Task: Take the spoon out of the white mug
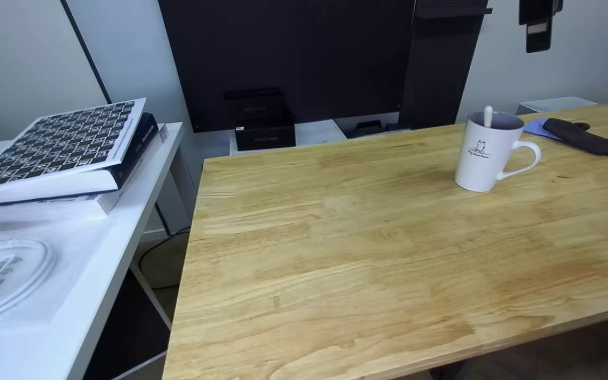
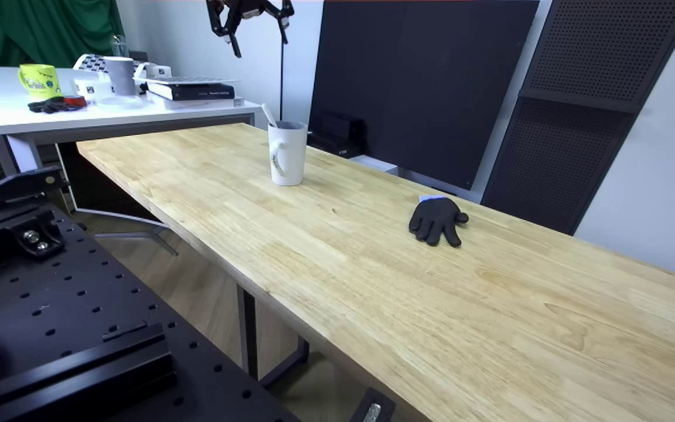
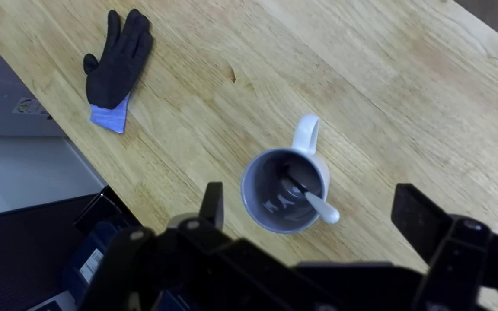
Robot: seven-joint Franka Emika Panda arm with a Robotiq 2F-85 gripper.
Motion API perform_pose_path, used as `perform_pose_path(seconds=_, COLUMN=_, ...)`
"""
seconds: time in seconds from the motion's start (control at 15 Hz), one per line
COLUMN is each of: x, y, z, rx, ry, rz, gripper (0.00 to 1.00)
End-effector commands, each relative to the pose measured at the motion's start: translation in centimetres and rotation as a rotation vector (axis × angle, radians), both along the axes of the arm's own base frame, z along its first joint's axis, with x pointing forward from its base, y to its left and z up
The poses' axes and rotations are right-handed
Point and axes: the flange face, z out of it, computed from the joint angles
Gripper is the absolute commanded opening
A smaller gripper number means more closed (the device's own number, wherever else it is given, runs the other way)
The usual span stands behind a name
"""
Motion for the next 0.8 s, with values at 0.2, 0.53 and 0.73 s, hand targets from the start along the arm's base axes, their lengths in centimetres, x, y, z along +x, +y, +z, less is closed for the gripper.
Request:
perform_pose_path(seconds=0.2, x=1.0, y=-0.5, z=-1.8, rx=-0.116, ry=-0.092, rz=0.01, gripper=1.0)
perform_pose_path(seconds=0.53, x=1.8, y=-0.3, z=-3.8, rx=-0.109, ry=-0.121, rz=0.013, gripper=1.0)
perform_pose_path(seconds=0.73, x=1.9, y=-0.1, z=-5.2, rx=-0.089, ry=-0.116, rz=0.007, gripper=1.0)
